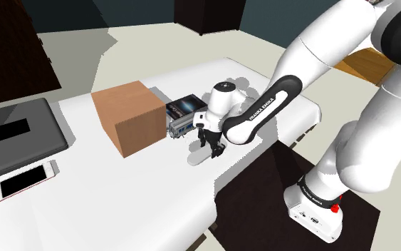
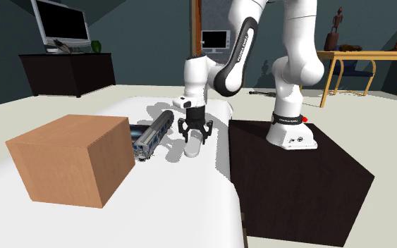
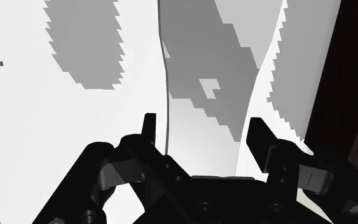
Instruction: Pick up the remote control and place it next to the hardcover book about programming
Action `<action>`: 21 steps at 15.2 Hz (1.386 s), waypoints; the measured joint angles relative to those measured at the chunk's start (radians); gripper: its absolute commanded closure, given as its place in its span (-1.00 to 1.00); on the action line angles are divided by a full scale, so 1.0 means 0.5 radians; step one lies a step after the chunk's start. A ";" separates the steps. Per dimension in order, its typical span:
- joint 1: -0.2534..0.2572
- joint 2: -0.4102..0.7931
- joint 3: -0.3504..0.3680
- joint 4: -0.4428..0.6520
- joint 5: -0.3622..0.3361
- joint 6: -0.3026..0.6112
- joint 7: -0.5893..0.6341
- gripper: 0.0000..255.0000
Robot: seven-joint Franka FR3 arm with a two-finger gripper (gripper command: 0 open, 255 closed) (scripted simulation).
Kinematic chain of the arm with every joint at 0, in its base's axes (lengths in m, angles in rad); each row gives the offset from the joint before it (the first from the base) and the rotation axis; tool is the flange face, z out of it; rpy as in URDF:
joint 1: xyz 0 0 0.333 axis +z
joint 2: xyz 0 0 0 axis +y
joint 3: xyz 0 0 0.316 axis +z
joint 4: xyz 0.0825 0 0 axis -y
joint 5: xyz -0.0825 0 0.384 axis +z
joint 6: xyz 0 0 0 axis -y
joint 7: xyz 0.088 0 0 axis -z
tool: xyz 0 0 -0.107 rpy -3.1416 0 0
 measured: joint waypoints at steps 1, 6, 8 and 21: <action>-0.036 0.010 -0.022 0.018 0.007 -0.008 -0.065 1.00; -0.209 0.131 -0.120 0.182 0.033 -0.044 -0.363 1.00; -0.278 0.150 -0.148 0.238 0.053 -0.079 -0.477 1.00; -0.583 0.509 -0.249 0.710 0.124 -0.186 -0.950 1.00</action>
